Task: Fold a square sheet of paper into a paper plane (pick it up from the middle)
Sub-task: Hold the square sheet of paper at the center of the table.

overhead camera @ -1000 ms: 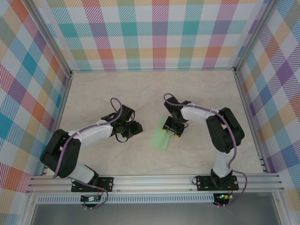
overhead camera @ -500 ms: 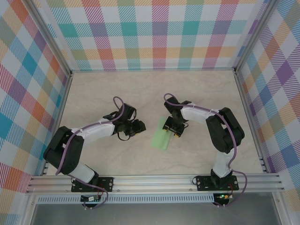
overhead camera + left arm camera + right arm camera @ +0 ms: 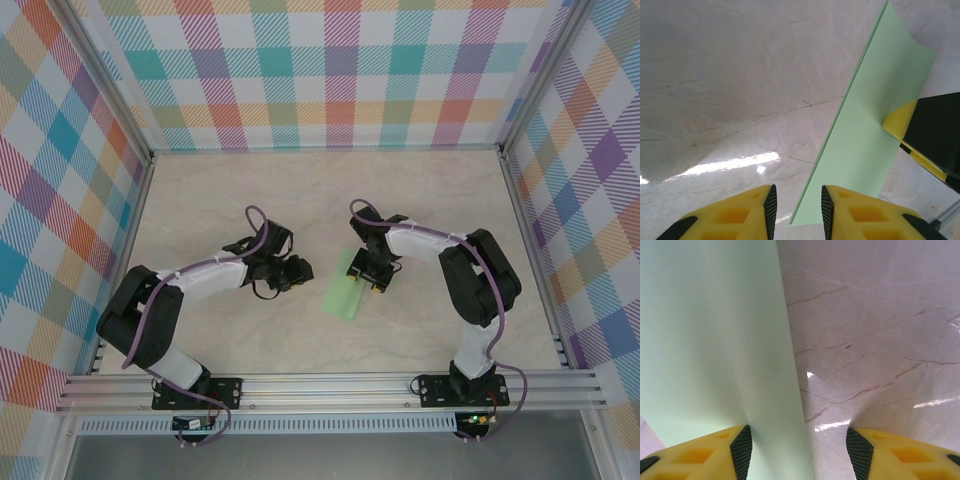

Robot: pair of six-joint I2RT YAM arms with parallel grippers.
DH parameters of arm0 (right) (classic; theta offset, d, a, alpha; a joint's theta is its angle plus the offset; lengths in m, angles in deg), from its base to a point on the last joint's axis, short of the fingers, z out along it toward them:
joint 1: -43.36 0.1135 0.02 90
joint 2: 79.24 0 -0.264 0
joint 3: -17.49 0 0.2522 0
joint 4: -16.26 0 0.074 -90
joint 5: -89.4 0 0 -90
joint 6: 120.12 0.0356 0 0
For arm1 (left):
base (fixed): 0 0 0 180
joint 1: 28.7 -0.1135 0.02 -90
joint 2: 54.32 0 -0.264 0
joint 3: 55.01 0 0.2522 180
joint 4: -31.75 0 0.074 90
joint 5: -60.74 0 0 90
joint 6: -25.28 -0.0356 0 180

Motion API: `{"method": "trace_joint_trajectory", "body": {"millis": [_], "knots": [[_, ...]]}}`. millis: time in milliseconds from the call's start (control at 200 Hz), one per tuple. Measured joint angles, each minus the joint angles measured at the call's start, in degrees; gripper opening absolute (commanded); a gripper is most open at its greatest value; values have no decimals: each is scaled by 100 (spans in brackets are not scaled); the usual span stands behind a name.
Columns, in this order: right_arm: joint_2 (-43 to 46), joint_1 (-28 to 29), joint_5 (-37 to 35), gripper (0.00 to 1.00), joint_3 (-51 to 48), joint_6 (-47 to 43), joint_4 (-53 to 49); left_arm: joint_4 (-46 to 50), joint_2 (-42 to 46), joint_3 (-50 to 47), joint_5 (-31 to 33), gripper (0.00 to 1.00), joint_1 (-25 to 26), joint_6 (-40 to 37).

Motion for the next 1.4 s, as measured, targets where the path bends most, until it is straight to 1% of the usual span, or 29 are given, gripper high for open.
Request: {"method": "trace_joint_trajectory", "body": {"millis": [50, 115, 170, 220, 305, 595, 930, 1400], "knots": [[0, 0, 0, 58, 0, 0, 0, -2, -90, 94, -63, 26, 28, -33], [0, 0, 0, 57, 0, 0, 0, -17, -254, 254, -144, 16, 94, -103], [0, 0, 0, 57, 0, 0, 0, -37, -382, 378, -192, 12, 175, -127], [0, 0, 0, 58, 0, 0, 0, -66, -496, 490, -247, 5, 247, -149], [-2, 0, 0, 58, 0, 0, 0, -125, -710, 671, -313, 0, 317, -160], [-4, 0, 0, 58, 0, 0, 0, -103, -1314, 1174, -319, 0, 452, -170], [-2, 0, 0, 58, 0, 0, 0, 33, -1759, 1661, -337, 0, 595, -214], [-2, 0, 4, 59, 0, 0, 4, 374, -2124, 1832, -234, 0, 616, -256]]}}
